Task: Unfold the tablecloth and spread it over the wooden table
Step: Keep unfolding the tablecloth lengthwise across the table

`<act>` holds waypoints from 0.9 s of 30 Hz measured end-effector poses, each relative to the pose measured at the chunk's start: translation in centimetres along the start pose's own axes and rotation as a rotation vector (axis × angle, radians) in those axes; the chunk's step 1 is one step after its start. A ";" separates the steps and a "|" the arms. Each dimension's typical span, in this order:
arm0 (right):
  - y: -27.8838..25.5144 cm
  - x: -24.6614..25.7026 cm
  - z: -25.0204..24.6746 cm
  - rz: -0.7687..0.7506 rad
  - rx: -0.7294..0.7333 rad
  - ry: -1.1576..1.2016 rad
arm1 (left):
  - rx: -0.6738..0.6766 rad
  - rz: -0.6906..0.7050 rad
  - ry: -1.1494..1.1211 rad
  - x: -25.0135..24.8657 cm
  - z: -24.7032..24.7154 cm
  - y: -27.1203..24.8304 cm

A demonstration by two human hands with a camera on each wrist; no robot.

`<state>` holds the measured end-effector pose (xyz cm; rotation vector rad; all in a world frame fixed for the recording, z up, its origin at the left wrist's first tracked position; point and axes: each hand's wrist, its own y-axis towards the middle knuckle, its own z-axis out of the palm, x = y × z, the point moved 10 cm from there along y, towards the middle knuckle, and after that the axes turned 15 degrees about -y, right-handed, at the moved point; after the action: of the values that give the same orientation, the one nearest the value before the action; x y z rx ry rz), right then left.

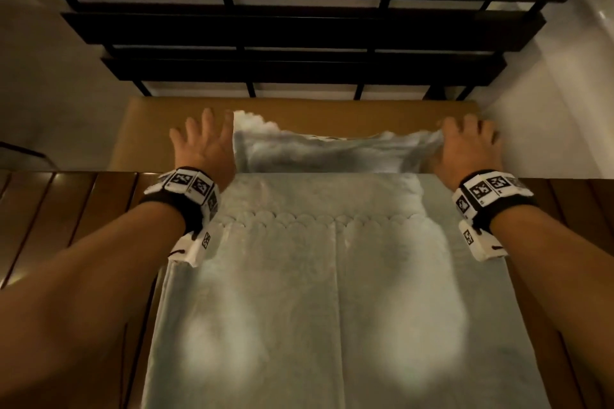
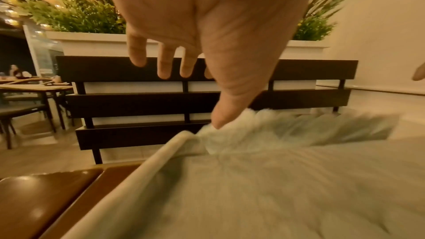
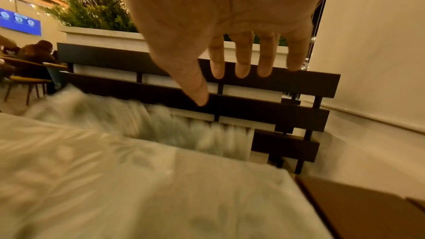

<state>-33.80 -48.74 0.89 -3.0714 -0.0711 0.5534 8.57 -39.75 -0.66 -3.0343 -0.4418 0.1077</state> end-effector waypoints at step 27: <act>-29.2 4.3 3.6 -0.159 0.575 0.609 | 0.517 0.286 -0.450 -4.1 5.7 -28.9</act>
<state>-32.21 -19.33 -3.14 -2.4999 -0.1170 -0.3273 -3.90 -12.96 -3.69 -2.5196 0.0128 0.7947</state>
